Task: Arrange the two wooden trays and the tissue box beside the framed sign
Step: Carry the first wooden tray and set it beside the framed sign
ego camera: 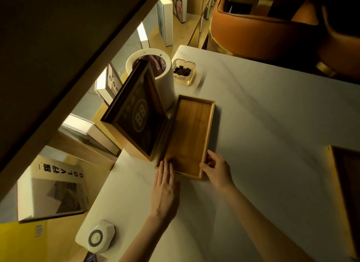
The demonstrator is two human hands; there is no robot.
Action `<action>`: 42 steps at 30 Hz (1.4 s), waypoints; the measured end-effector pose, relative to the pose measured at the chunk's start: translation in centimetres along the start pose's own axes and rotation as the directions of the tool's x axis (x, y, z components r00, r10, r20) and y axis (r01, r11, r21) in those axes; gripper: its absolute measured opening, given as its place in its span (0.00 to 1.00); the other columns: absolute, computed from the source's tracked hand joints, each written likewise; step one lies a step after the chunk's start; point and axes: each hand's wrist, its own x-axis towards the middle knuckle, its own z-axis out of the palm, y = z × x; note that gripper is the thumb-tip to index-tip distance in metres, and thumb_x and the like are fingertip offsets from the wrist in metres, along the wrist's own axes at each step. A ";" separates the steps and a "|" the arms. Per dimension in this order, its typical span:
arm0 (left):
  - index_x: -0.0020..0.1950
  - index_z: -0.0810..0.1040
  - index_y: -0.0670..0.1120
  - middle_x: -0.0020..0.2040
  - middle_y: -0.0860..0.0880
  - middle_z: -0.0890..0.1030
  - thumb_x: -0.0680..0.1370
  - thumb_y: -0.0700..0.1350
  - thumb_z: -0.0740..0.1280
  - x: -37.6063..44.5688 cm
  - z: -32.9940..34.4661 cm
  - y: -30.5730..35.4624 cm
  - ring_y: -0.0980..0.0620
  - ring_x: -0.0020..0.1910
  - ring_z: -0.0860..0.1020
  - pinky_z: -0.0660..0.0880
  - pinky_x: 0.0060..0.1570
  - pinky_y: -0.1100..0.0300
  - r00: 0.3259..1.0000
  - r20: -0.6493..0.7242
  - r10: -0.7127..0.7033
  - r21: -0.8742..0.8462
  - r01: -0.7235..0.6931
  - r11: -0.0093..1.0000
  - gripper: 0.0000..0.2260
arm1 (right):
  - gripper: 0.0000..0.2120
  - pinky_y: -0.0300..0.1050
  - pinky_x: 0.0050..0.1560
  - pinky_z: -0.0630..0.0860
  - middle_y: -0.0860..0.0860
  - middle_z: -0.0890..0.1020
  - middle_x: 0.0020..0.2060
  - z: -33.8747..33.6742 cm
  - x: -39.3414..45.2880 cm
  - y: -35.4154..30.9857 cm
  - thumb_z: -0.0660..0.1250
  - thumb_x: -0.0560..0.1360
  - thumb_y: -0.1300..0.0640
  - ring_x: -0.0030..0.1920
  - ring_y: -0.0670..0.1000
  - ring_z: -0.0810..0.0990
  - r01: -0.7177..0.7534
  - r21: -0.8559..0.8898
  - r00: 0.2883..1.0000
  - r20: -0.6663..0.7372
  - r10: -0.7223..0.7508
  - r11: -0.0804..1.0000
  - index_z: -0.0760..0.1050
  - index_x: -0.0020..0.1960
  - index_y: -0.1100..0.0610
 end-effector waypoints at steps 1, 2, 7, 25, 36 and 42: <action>0.70 0.38 0.46 0.76 0.46 0.44 0.79 0.50 0.42 0.1 -0.1 -0.1 0.48 0.70 0.36 0.38 0.69 0.54 1.000 -0.004 -0.003 0.006 0.003 1.000 0.22 | 0.24 0.52 0.61 0.74 0.58 0.73 0.61 0.2 0.0 0.0 0.65 0.74 0.58 0.60 0.56 0.73 0.006 -0.007 1.000 -0.005 -0.006 1.000 0.63 0.68 0.57; 0.71 0.40 0.45 0.76 0.46 0.44 0.80 0.49 0.42 0.2 -0.3 -0.2 0.48 0.70 0.36 0.39 0.69 0.54 1.000 -0.006 0.002 0.018 -0.001 1.000 0.22 | 0.24 0.52 0.61 0.74 0.58 0.73 0.61 0.3 0.0 -0.1 0.65 0.74 0.58 0.60 0.56 0.73 0.009 -0.013 1.000 -0.013 -0.009 1.000 0.63 0.68 0.57; 0.72 0.44 0.44 0.76 0.44 0.48 0.80 0.49 0.44 0.8 -0.3 -1.0 0.46 0.70 0.39 0.40 0.69 0.52 1.000 -0.018 0.020 0.024 -0.020 1.000 0.23 | 0.24 0.50 0.60 0.73 0.59 0.73 0.60 0.9 0.3 -0.4 0.64 0.74 0.58 0.60 0.56 0.73 0.018 -0.025 0.999 -0.033 -0.018 1.000 0.63 0.69 0.57; 0.73 0.43 0.45 0.76 0.44 0.46 0.80 0.49 0.45 1.6 -0.9 -1.6 0.47 0.71 0.39 0.41 0.70 0.54 0.999 0.003 0.049 0.038 -0.049 0.998 0.23 | 0.24 0.44 0.55 0.71 0.58 0.72 0.59 1.7 1.4 -0.2 0.65 0.74 0.57 0.57 0.54 0.73 0.030 -0.013 0.997 -0.065 -0.031 0.999 0.63 0.68 0.57; 0.73 0.45 0.44 0.76 0.44 0.49 0.80 0.49 0.47 1.7 -0.5 -1.5 0.47 0.71 0.40 0.42 0.69 0.53 0.999 -0.021 0.033 0.029 -0.033 0.999 0.23 | 0.25 0.47 0.59 0.72 0.59 0.71 0.61 1.5 1.5 -0.6 0.63 0.75 0.58 0.59 0.55 0.73 0.038 -0.069 0.998 -0.040 -0.041 0.997 0.61 0.69 0.58; 0.73 0.45 0.44 0.76 0.44 0.49 0.79 0.53 0.46 2.2 -1.3 -0.9 0.46 0.73 0.42 0.40 0.69 0.54 0.999 0.032 -0.029 0.033 0.028 0.999 0.25 | 0.18 0.47 0.58 0.74 0.59 0.76 0.56 0.0 1.2 -1.3 0.62 0.75 0.58 0.56 0.56 0.76 0.094 -0.119 0.995 0.057 -0.088 0.988 0.68 0.64 0.59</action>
